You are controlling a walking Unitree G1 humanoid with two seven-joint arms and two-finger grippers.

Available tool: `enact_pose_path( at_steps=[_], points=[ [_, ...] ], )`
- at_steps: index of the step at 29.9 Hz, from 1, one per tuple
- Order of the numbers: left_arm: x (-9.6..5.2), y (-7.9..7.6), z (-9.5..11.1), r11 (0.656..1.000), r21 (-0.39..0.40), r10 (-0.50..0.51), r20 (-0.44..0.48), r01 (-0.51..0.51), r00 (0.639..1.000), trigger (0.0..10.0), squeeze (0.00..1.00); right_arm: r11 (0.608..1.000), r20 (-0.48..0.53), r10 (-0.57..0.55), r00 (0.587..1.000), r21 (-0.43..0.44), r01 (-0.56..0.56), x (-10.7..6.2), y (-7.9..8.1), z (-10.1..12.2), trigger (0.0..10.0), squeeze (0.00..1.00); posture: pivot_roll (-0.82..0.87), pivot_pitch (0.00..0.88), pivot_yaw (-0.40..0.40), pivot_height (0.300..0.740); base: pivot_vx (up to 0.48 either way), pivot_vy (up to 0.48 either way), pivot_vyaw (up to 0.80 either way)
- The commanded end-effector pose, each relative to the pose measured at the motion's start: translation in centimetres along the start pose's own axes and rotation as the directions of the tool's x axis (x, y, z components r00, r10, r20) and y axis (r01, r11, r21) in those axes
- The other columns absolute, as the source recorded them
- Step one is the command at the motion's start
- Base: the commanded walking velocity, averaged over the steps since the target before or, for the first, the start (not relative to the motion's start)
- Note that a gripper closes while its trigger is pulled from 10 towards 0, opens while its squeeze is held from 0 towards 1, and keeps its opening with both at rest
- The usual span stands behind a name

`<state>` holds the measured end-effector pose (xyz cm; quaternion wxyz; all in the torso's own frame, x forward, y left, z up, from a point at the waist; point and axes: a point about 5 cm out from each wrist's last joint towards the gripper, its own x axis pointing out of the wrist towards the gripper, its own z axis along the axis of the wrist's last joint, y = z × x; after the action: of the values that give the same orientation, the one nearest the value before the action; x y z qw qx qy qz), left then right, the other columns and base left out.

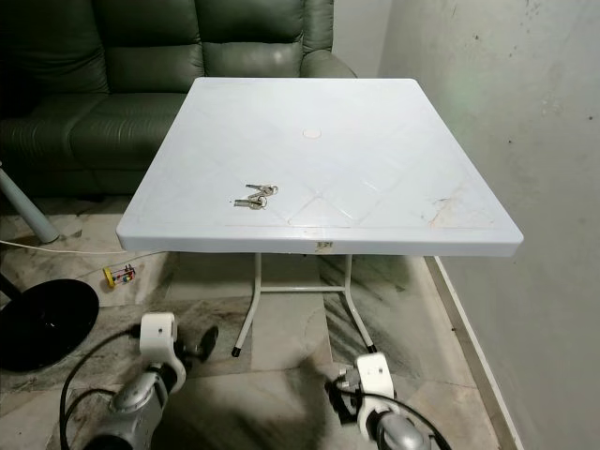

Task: Hang keys on a hook

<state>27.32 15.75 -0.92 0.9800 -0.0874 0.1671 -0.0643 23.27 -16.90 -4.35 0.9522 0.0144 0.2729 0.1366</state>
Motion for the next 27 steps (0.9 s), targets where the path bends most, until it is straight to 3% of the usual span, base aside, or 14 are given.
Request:
enact_pose_path(
  at_steps=[1,4,9,14,18,20,24,27],
  points=[
    [0.0,0.1,0.7,1.000,0.002,0.000,0.046,0.000,0.999,10.0,0.00,1.000,0.048,-0.001,0.999,0.009,0.001,0.0,-0.2,0.7,10.0,0.00,0.01,0.000,-0.011,0.740,0.000,0.000,0.00],
    [0.1,0.0,2.3,1.000,0.007,-0.009,0.158,0.008,0.987,10.0,0.00,1.000,0.181,-0.001,0.983,0.009,0.000,0.1,-0.5,2.7,10.0,0.00,0.02,0.000,-0.013,0.740,0.000,0.000,0.00],
    [-0.3,-0.3,3.3,1.000,-0.001,-0.017,0.237,0.018,0.971,10.0,0.00,1.000,0.278,-0.002,0.961,0.003,0.001,-0.2,-0.7,3.8,10.0,0.00,0.03,0.000,-0.015,0.740,0.000,0.000,0.00],
    [-1.1,-0.2,6.3,0.998,0.046,0.023,0.368,-0.042,0.930,10.0,0.00,0.999,0.454,-0.048,0.890,0.036,0.035,-0.7,-1.1,7.0,10.0,0.00,0.03,0.000,-0.019,0.740,0.000,0.000,0.00],
    [-1.3,0.1,8.4,0.996,0.024,0.072,0.420,-0.091,0.904,10.0,0.00,0.998,0.527,-0.069,0.847,0.031,0.062,-1.0,-1.2,9.1,10.0,0.00,0.04,0.000,-0.022,0.740,0.000,0.000,0.00],
    [-1.3,0.0,10.0,0.995,0.036,0.063,0.454,-0.089,0.889,10.0,0.00,0.996,0.567,-0.088,0.819,0.030,0.085,-1.0,-1.4,10.8,10.0,0.00,0.04,0.000,-0.025,0.740,0.000,0.000,0.00],
    [-1.3,0.0,11.0,0.997,0.037,0.046,0.471,-0.071,0.881,10.0,0.00,0.994,0.584,-0.101,0.805,0.033,0.100,-0.9,-1.5,11.8,10.0,0.00,0.04,0.000,-0.027,0.740,0.000,0.000,0.00],
    [-1.3,-0.5,13.5,0.999,0.041,0.010,0.503,-0.036,0.864,10.0,0.00,0.990,0.617,-0.134,0.775,0.050,0.131,-0.9,-1.5,14.3,10.0,0.00,0.04,0.000,-0.030,0.740,0.000,0.000,0.00]
  ],
)
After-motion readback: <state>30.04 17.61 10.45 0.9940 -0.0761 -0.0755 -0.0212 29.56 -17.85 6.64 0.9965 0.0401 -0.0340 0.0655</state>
